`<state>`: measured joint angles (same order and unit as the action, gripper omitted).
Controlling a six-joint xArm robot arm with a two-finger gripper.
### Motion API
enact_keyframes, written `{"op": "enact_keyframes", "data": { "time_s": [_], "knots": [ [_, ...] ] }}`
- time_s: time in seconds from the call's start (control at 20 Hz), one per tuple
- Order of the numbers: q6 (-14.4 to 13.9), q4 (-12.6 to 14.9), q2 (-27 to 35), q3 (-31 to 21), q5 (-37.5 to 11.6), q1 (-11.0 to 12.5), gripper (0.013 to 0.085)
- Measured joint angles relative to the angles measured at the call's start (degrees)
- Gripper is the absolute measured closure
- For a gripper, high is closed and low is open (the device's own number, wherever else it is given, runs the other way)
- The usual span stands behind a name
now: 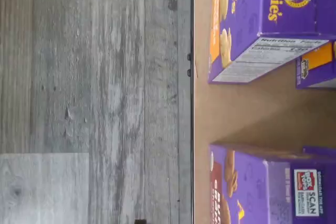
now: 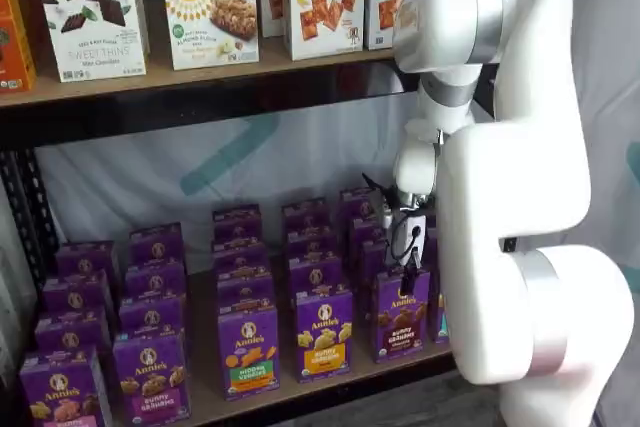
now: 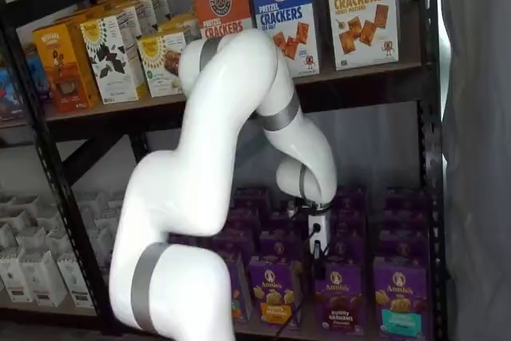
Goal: Pick up the purple box with a brown patch in the center, on the bottom shelf, the fifth box from the left
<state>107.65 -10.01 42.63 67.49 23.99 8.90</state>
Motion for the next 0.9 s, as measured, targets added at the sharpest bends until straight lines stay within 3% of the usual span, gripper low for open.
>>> {"op": "enact_keyframes", "data": {
  "time_s": [0.15,0.4,0.7,0.9],
  "knots": [
    [1.59,-2.15,1.68,1.75,-0.57,-0.37,0.0130],
    [1.34,-2.20,4.69,4.95,-1.17,-0.65,0.0130],
    [-0.58,0.03,8.07,8.38,-1.86,-0.60,0.0130],
    [-5.78,6.12,10.52,11.36,-0.95,-0.25,0.0130]
  ]
}}
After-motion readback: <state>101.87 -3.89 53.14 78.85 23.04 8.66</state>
